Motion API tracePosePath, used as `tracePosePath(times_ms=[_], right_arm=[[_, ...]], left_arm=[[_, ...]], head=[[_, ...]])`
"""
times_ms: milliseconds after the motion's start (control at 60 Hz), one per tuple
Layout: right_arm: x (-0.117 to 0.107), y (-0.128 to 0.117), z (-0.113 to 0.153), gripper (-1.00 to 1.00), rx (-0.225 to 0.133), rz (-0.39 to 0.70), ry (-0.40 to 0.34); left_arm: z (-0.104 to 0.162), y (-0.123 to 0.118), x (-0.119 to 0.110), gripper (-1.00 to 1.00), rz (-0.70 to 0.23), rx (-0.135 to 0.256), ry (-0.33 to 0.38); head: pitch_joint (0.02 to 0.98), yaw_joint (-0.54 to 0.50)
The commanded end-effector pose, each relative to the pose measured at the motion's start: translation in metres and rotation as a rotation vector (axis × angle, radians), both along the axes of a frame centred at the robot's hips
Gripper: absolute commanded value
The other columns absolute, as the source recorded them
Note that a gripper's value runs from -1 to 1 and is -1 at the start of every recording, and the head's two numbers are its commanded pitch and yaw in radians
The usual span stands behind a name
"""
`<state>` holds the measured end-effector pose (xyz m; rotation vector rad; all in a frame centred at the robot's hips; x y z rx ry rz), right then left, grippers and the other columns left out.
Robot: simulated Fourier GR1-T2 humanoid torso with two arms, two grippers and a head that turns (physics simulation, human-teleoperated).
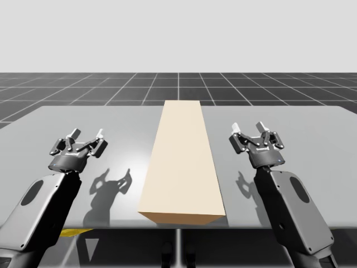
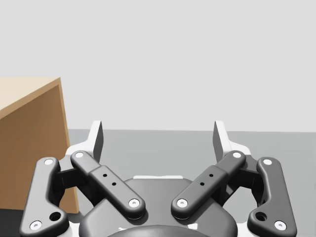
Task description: Retrieve the object from inside the box.
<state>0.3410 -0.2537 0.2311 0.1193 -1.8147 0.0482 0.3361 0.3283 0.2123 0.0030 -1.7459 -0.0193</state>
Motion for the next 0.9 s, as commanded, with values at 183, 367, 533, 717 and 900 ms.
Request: tracePosePath(times_ms=[183, 367, 533, 717, 900], right_arm=[[0.003, -0.002, -0.014, -1.0, -0.104, 0.153, 0.112], [0.002, -0.001, -0.035, -1.0, -0.235, 0.302, 0.188], [-0.009, 0.021, -0.051, -1.0, -0.282, 0.483, 0.241], [-0.028, 0.05, -0.057, -1.0, -0.299, 0.672, 0.247], [-0.04, 0.077, -0.067, -1.0, -0.311, 0.775, 0.233]], left_arm=[[-0.01, -0.003, 0.005, -1.0, -0.072, 0.045, 0.128], [-0.027, -0.023, 0.004, -1.0, -0.228, 0.162, 0.271], [-0.032, -0.052, -0.009, -1.0, -0.405, 0.239, 0.276], [-0.037, -0.076, -0.02, -1.0, -0.545, 0.299, 0.274], [-0.043, -0.093, -0.027, -1.0, -0.619, 0.343, 0.287]], head=[[0.073, 0.0], [0.077, 0.0], [0.078, 0.0], [0.082, -0.01], [0.092, -0.01]])
